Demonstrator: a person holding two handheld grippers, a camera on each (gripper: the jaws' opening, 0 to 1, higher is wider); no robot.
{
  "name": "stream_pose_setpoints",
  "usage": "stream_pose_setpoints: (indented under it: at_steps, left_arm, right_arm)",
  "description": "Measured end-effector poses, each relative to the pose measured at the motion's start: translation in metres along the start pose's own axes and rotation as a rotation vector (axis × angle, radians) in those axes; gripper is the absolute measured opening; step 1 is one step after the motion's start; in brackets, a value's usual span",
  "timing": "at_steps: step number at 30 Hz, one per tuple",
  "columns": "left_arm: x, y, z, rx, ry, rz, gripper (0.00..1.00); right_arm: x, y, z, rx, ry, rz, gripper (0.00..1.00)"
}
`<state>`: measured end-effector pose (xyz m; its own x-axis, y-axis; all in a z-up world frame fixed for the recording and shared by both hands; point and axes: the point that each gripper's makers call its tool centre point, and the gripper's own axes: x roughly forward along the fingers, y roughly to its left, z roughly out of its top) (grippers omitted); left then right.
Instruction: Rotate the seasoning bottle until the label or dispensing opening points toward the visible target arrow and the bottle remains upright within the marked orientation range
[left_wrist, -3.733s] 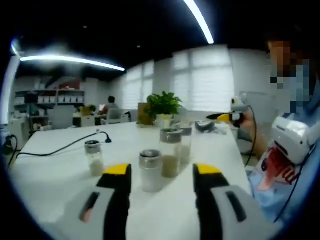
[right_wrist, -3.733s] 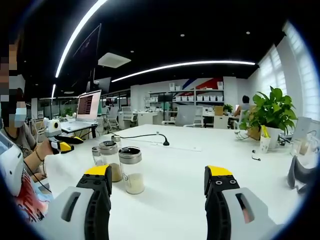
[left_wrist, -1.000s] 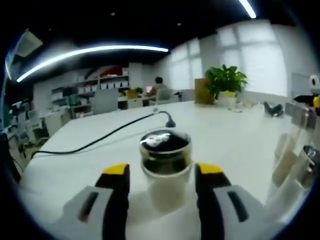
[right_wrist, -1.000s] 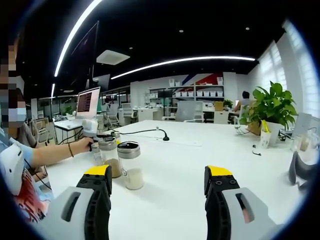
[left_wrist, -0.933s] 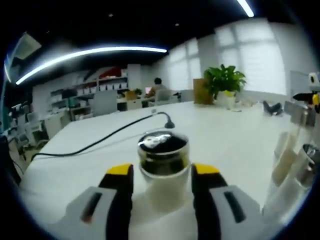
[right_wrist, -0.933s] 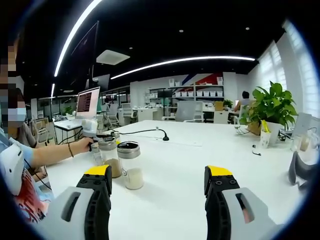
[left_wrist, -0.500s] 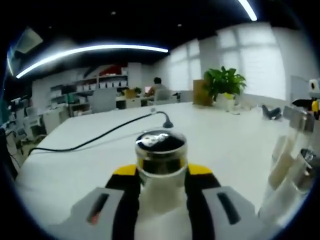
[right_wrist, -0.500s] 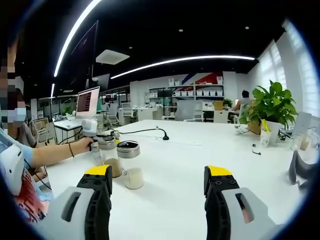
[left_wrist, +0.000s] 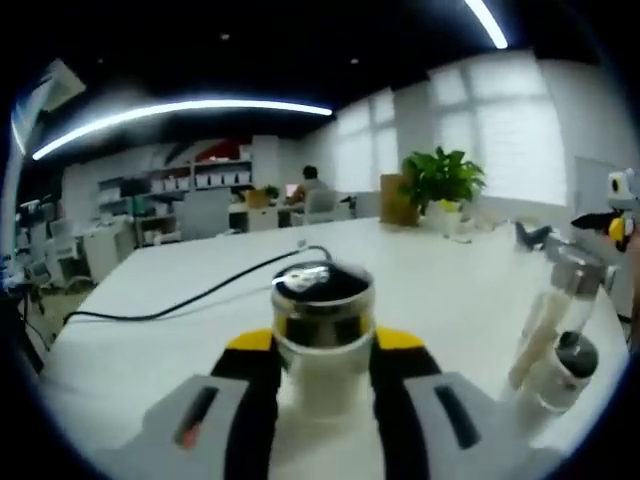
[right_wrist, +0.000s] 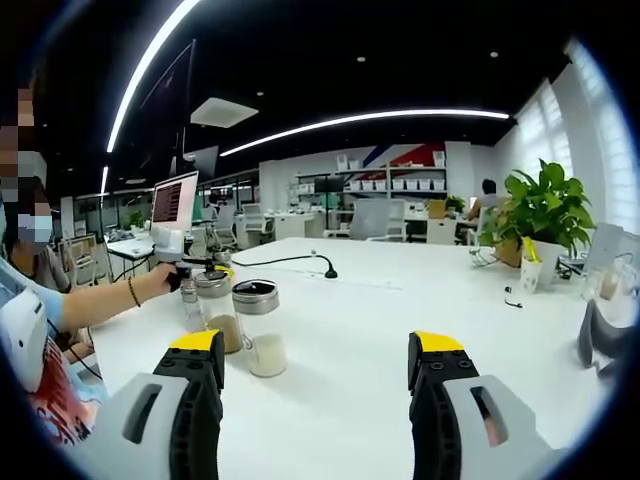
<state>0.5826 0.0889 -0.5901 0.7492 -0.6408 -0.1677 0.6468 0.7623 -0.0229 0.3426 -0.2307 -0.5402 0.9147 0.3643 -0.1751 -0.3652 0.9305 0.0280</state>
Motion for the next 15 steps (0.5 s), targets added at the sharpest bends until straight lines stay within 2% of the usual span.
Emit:
stream_pose_setpoints:
  at_steps: [7,13,15]
  left_arm:
    - [-0.033,-0.013,0.007,-0.003,-0.01,-0.032,0.36]
    - [-0.063,-0.032,-0.001,-0.049,-0.013,-0.087,0.36]
    - [-0.071,-0.041,-0.008,-0.045,0.005,-0.104,0.36]
  right_arm:
    - [0.0,0.004,0.006,-0.034,-0.021,0.007,0.77]
    - [0.001,0.007,0.006,-0.03,-0.021,0.017,0.77]
    - [0.001,0.007,0.006,-0.026,-0.02,0.017,0.77]
